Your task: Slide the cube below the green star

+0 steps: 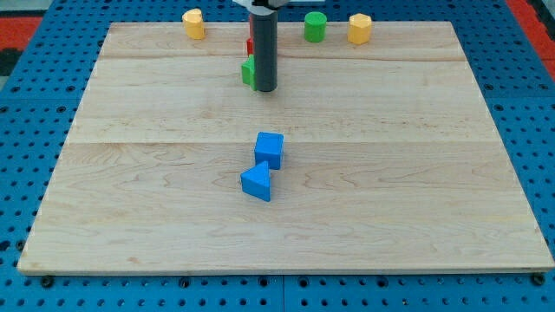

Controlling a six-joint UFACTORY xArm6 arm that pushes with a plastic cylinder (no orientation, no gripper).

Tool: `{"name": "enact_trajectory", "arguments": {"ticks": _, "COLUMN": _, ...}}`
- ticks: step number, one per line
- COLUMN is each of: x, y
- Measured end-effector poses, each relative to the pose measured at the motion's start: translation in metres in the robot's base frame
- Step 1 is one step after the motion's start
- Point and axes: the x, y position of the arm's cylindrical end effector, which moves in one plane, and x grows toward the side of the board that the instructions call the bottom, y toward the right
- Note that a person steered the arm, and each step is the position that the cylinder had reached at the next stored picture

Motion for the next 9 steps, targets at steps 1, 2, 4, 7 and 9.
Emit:
{"name": "enact_trajectory", "arguments": {"ticks": 1, "x": 0.042, "y": 0.023}}
{"name": "enact_trajectory", "arguments": {"ticks": 2, "x": 0.090, "y": 0.079}}
{"name": "enact_trajectory", "arguments": {"ticks": 4, "x": 0.156, "y": 0.053}}
{"name": "enact_trajectory", "arguments": {"ticks": 7, "x": 0.096, "y": 0.023}}
{"name": "enact_trajectory", "arguments": {"ticks": 9, "x": 0.105, "y": -0.010}}
